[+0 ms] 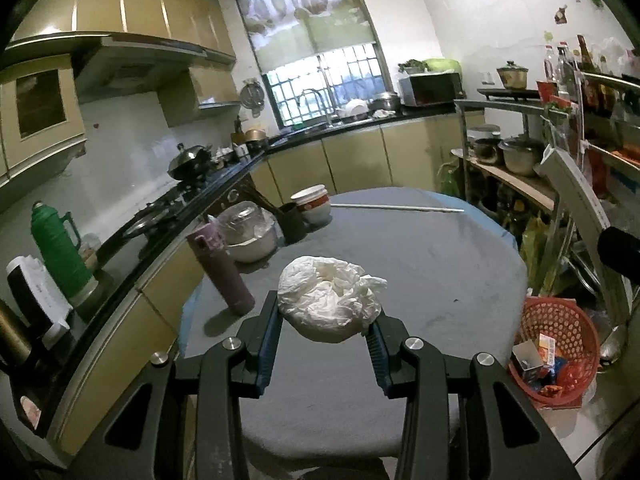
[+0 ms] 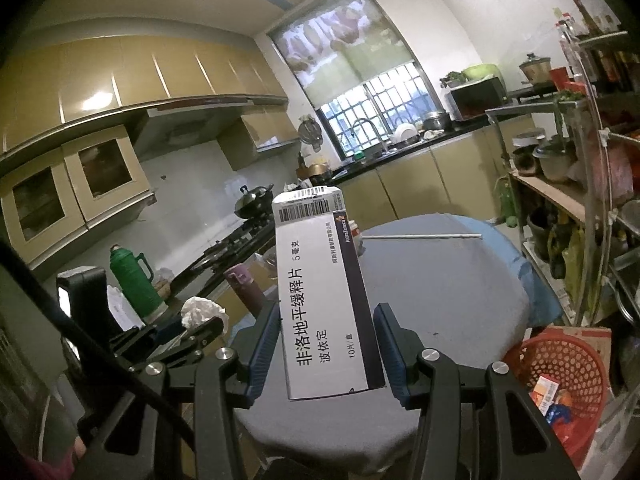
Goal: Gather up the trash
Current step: 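Carry the white medicine box toward the red basket with the right tool while the left tool carries the tissue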
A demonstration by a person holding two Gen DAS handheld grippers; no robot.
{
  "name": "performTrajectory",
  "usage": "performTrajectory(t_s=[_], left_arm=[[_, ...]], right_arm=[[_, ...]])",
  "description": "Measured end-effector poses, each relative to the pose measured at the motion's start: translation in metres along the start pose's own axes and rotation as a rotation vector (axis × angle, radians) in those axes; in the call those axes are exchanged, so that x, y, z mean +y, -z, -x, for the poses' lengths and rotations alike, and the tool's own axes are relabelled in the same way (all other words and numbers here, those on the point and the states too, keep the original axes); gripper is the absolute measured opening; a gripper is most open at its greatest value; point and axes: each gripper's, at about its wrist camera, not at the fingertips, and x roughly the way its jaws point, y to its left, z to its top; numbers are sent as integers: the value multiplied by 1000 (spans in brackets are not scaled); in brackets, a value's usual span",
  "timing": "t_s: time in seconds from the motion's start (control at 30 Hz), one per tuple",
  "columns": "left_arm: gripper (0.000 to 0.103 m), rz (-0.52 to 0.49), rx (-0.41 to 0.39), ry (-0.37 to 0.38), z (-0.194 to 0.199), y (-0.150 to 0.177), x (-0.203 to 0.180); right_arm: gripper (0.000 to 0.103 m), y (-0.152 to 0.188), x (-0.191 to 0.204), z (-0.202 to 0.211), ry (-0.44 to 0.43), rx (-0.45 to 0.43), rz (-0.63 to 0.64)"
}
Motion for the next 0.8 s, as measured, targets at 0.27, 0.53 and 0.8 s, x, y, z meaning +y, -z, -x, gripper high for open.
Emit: performTrajectory(t_s=[0.27, 0.53, 0.8], left_arm=[[42, -65, 22, 63, -19, -13, -41], [42, -116, 45, 144, -30, -23, -82], [42, -172, 73, 248, -36, -28, -123]], right_arm=[[51, -1, -43, -1, 50, -3, -75], [51, -3, -85, 9, 115, -17, -133], [51, -2, -119, 23, 187, -24, -190]])
